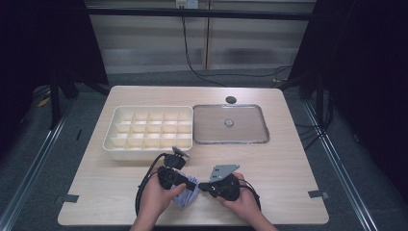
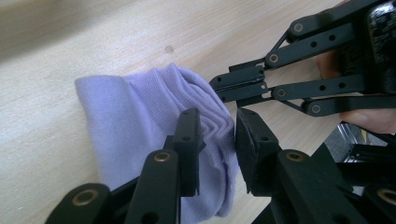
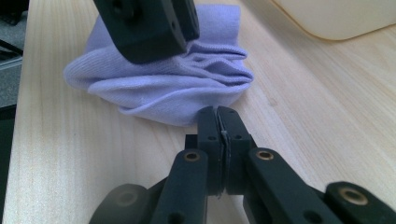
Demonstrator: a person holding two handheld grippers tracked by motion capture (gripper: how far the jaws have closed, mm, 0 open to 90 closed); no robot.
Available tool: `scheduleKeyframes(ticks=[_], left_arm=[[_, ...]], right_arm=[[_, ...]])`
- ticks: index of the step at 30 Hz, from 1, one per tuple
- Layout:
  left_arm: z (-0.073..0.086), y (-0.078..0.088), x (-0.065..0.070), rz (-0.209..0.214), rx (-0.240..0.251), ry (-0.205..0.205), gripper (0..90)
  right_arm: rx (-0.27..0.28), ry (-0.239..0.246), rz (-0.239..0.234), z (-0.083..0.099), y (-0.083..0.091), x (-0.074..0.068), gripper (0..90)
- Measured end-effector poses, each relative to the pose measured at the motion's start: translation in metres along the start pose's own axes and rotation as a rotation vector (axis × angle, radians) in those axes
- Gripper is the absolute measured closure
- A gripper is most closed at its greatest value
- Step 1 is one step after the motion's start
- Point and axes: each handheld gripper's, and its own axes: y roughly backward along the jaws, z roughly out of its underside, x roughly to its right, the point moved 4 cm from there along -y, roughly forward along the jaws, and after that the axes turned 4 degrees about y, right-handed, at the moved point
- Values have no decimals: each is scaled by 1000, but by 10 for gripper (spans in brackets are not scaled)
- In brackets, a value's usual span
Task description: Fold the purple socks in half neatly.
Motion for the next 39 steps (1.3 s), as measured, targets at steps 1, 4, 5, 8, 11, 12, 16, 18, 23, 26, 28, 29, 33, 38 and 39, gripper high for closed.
scheduleKeyframes(ticks=[1,4,5,8,11,12,16,18,23,26,28,29,33,38,39], left_arm=[[0,2,0,0,3,-1,707],[-1,6,-2,-3,9,-2,707],[-1,8,-3,-8,16,5,707],[-1,13,-7,-10,20,12,709],[0,15,-11,-17,30,24,716],[0,15,-12,-25,30,25,721],[3,10,-15,-34,8,17,766],[4,5,-15,-45,-6,11,785],[4,-3,-18,-81,-20,8,817],[5,-8,-20,-92,-30,5,837],[6,-10,-19,-94,-39,5,837],[6,-11,-19,-102,-44,-1,837],[9,-18,-18,-104,-48,-1,836],[9,-20,-17,-103,-48,1,833],[10,-20,-17,-102,-47,1,832]], right_arm=[[0,0,0,0,0,0,888],[1,0,1,0,0,0,888],[1,0,1,0,0,0,888],[1,0,1,0,0,0,888],[2,-1,1,0,0,0,888],[2,-1,2,0,0,0,888],[2,0,0,0,0,0,888],[2,0,1,0,0,0,882],[1,2,1,0,0,0,883],[1,2,1,0,0,0,883],[2,2,0,0,0,0,883],[2,2,0,0,0,0,883],[1,3,2,0,0,0,883],[2,3,2,0,0,0,884],[2,3,2,0,0,0,883]])
